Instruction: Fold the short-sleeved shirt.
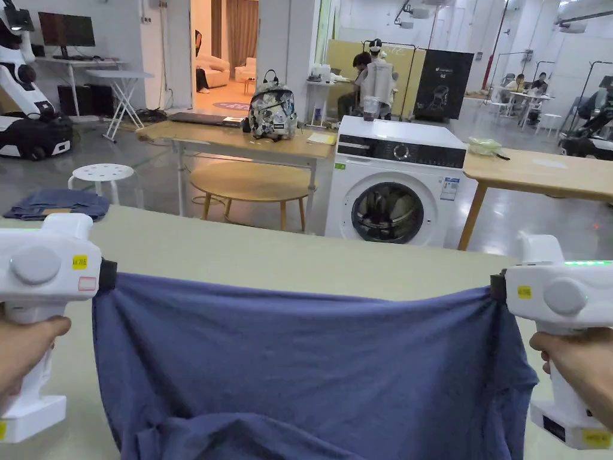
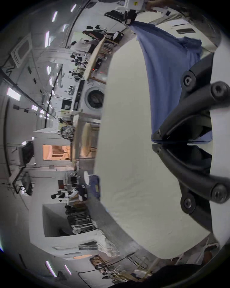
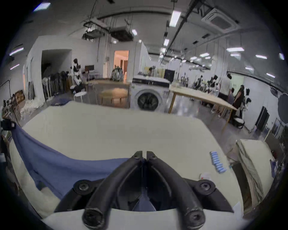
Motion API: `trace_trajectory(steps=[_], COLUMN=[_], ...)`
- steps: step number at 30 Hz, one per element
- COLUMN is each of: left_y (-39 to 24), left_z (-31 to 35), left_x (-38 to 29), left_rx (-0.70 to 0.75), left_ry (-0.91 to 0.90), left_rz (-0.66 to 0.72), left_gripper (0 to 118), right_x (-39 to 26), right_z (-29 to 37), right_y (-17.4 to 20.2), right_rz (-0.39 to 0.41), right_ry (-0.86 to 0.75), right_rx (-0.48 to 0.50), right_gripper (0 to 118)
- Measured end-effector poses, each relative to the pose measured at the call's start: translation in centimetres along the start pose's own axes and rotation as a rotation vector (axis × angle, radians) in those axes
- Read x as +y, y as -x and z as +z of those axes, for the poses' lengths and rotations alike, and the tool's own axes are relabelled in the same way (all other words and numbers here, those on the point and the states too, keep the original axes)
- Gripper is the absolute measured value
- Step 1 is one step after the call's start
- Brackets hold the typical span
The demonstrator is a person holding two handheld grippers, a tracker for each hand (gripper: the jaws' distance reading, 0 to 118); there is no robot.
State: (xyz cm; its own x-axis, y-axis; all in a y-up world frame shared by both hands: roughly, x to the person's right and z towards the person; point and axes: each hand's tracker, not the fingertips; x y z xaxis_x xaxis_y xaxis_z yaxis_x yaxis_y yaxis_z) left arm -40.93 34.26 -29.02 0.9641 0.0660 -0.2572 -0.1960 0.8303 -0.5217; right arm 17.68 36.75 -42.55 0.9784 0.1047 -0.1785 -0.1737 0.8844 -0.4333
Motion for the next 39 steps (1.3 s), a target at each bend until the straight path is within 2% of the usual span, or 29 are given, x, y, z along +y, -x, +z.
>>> trace_trajectory(steps=[2, 8, 17, 30, 39], left_y=[-2.2, -5.9, -6.8, -9.0, -9.3], left_z=[3.8, 8.3, 7.8, 5.8, 4.1], left_x=[3.9, 10.7, 19.4, 28.8, 32.2], left_rx=[-0.006, -0.023, -0.023, 0.008, 0.036], left_ry=[-0.044, -0.150, -0.235, -0.336, -0.411], left_rz=[-0.027, -0.079, -0.106, -0.119, -0.088], left_gripper=[0, 0, 0, 0, 0], right_x=[1.5, 6.2, 13.0, 22.2, 25.8], right_z=[1.9, 6.6, 8.8, 6.7, 4.9], right_y=[-0.7, -2.1, -4.6, -5.4, -5.2], right_rz=[-0.018, -0.065, -0.104, -0.063, -0.049], right_ry=[-0.066, -0.212, -0.310, -0.415, -0.473], right_rx=[-0.014, -0.083, -0.158, -0.271, -0.293], right_gripper=[2, 2, 2, 2, 2])
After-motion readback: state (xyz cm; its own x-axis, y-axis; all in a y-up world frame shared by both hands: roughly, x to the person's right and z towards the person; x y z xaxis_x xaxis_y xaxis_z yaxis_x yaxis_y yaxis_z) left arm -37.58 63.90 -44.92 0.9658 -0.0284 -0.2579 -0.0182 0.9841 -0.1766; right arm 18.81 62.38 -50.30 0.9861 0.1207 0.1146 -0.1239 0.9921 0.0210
